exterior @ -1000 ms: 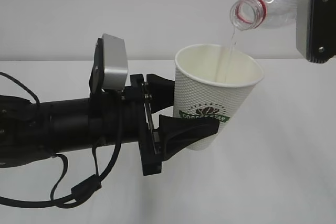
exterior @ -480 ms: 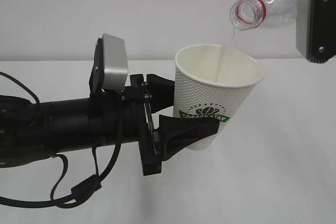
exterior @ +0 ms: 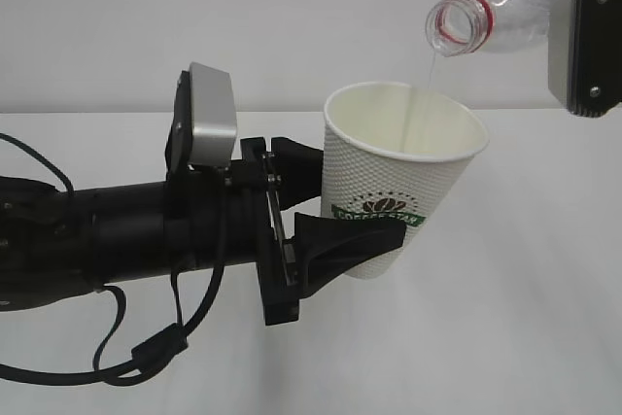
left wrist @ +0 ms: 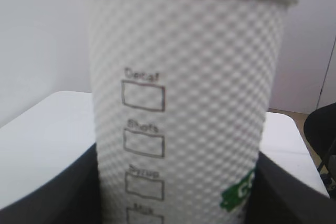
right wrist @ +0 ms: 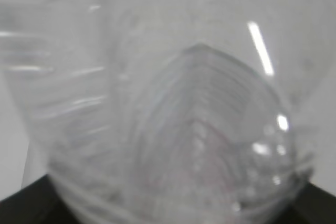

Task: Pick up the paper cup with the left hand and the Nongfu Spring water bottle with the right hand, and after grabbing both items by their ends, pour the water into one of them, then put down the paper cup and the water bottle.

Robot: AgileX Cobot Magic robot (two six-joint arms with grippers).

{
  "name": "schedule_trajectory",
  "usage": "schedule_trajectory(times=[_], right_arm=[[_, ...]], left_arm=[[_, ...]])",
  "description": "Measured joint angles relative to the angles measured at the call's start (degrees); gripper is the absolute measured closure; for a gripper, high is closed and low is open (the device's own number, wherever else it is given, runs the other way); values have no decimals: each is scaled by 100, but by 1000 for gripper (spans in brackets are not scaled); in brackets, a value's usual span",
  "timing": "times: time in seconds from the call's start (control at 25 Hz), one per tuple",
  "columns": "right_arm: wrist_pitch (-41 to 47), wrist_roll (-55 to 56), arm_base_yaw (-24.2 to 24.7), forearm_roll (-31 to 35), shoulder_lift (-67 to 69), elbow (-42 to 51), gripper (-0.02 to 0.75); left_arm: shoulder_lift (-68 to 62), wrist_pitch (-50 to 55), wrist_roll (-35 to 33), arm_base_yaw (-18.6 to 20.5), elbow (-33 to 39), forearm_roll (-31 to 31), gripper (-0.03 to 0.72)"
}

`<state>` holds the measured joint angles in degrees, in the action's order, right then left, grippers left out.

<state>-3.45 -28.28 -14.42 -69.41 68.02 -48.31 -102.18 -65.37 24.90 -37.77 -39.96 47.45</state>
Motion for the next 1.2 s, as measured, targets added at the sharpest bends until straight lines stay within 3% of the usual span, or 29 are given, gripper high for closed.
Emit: schedule_trajectory(times=[1.2], right_arm=[[0, 0, 0, -83, 0, 0, 209]], left_arm=[[0, 0, 0, 0, 0, 0, 193]])
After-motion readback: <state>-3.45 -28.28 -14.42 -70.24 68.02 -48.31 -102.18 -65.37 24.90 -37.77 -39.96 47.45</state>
